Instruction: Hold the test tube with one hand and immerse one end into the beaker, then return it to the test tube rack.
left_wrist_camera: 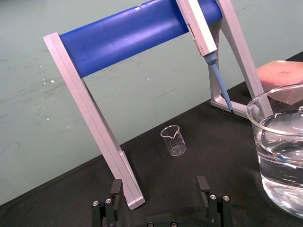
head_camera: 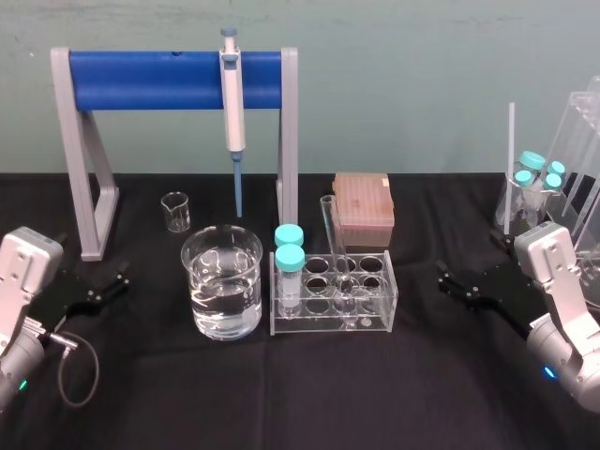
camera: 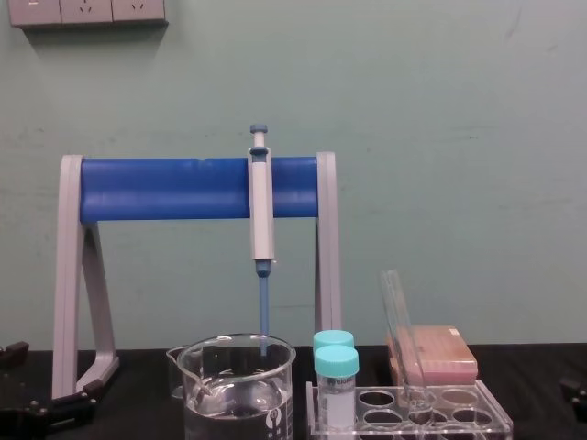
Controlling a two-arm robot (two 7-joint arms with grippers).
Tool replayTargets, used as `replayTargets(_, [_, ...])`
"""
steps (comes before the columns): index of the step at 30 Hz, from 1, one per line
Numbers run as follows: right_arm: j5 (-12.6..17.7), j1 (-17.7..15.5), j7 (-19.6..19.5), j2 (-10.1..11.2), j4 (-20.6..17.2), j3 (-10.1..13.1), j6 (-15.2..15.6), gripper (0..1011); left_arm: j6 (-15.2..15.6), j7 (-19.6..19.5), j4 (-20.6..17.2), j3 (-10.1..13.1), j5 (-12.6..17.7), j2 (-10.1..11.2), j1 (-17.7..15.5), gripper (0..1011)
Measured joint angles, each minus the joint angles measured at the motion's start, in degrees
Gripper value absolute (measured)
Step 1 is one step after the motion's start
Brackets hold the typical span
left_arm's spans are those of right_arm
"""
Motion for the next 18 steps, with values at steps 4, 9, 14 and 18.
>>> replayTargets(4, [0.0, 0.0, 0.0, 0.0, 0.0, 0.0, 0.0, 1002, 0.0, 0.0, 0.0, 0.0, 0.0, 0.0, 0.0, 1000])
replayTargets(9, [0.0, 0.0, 0.0, 0.0, 0.0, 0.0, 0.0, 1002, 0.0, 0.0, 0.0, 0.0, 0.0, 0.0, 0.0, 1000])
replayTargets(14, [0.0, 0.0, 0.0, 0.0, 0.0, 0.0, 0.0, 1000, 0.0, 0.0, 0.0, 0.0, 0.0, 0.0, 0.0, 1000])
replayTargets(18, [0.79, -0.15, 0.89, 0.0, -0.56, 1.05, -0.08, 1000, 0.0, 0.0, 0.0, 0.0, 0.0, 0.0, 0.0, 1000])
